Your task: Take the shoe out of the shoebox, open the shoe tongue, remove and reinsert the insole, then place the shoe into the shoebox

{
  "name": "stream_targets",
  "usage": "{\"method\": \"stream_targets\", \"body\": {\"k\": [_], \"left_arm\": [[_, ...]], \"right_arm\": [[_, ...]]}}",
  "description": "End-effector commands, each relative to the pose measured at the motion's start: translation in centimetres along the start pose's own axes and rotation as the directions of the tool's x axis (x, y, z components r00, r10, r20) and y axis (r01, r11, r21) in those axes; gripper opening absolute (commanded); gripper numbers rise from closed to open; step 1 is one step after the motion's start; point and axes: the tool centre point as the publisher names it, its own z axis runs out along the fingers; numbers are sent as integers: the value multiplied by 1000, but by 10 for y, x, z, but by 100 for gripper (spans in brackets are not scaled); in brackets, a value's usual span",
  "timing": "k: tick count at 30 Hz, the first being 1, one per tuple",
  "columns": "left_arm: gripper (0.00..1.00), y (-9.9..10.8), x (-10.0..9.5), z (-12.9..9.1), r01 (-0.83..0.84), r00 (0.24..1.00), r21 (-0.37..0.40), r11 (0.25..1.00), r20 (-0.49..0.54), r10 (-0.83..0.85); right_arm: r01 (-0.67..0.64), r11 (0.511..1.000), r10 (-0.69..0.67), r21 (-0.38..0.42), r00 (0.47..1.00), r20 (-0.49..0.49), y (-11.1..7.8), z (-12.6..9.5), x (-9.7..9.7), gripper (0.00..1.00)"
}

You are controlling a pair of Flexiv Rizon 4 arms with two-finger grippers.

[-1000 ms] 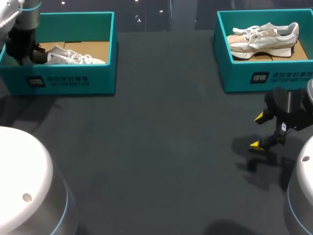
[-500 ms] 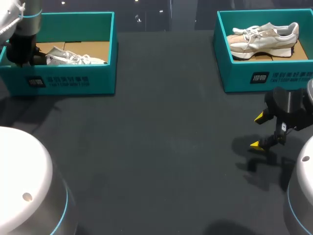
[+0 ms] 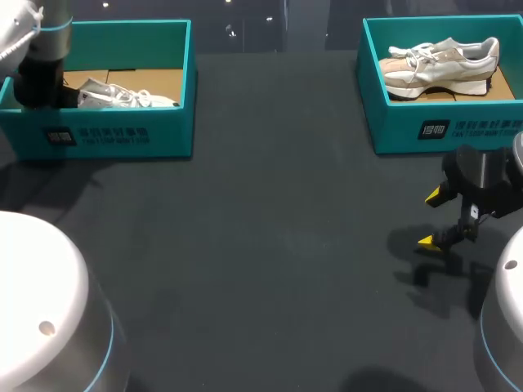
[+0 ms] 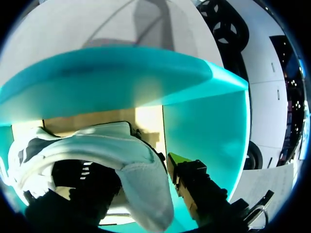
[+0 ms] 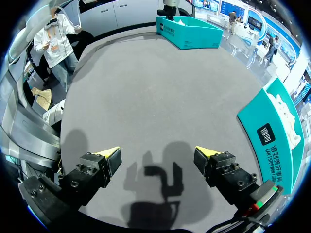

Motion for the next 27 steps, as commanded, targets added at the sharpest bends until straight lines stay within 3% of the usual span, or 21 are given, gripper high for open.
{"method": "stream_targets", "body": {"k": [1, 15, 22, 27], "left_arm": [[79, -6, 2, -11, 2, 1000, -19, 1000, 5, -2], [100, -2, 6, -45, 25, 999, -65, 998, 42, -22], [100, -4, 14, -96, 36, 995, -105, 994, 97, -26], [100, -13, 26, -135, 40, 989, -92, 995, 145, -27]], "right_arm": [[-1, 1000, 1, 2, 1000, 3, 0, -1, 2, 100], [-1, 1000, 1, 2, 1000, 3, 0, -1, 2, 100], [-1, 1000, 1, 2, 1000, 3, 0, -1, 2, 100], [-1, 1000, 1, 2, 1000, 3, 0, -1, 2, 100]]}}
